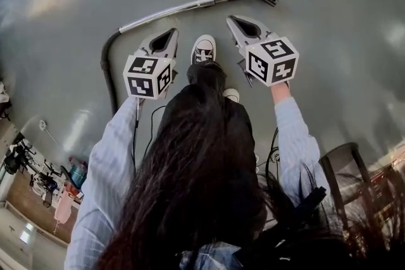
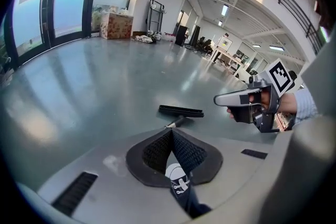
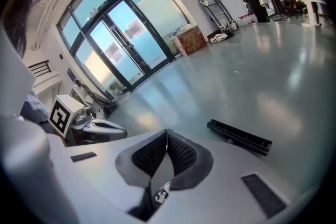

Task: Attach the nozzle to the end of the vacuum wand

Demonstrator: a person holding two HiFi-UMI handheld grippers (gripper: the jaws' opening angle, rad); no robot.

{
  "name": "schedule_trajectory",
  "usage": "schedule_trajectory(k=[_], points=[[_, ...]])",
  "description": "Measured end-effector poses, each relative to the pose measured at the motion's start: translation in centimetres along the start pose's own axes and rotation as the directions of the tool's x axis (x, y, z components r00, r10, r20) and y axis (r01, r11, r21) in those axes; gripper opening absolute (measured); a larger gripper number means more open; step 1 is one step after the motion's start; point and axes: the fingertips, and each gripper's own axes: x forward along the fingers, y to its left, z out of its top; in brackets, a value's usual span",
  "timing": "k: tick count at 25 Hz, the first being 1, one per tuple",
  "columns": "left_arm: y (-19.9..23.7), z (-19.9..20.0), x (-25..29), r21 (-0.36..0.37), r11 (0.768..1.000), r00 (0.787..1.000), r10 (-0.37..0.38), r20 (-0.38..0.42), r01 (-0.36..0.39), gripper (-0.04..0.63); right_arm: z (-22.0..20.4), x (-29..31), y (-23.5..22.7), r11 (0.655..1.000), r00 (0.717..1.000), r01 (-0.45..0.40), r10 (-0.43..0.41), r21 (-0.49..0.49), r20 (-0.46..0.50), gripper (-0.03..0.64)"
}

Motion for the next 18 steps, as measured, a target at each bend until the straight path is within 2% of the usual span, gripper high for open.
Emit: schedule_trajectory(k=[6, 9, 12, 18], points=[[-6.9, 3.9, -6.7, 0.006, 0.999, 0.999, -0.041, -0.015, 0.041, 0.005, 3.9, -8.6, 5.8, 0.999, 0.999, 0.026, -0.027, 0.039, 0.021, 0.009], [-10.3, 6.1, -9.7, -0.018, 0.997, 0.997, -0.072, -0.014, 0.071, 0.005, 5.3, -13.0, 8.9, 0.998, 0.999, 0.03, -0.032, 0.063, 0.034, 0.009], [-13.6, 8.3, -12.0, -0.051, 0.994, 0.995, -0.097, 0.02, 0.098, 0.005, 5.8, -17.3, 11.5, 0.995, 0.998, 0.037, -0.041, 0.088, 0.052, 0.009], [-20.0, 13.4, -17.8, -0.016, 0.995, 0.991, -0.098, 0.09, 0.1, 0.005, 7.2, -27.0, 15.2, 0.981, 0.985, 0.105, -0.124, 0.161, 0.117, 0.009]])
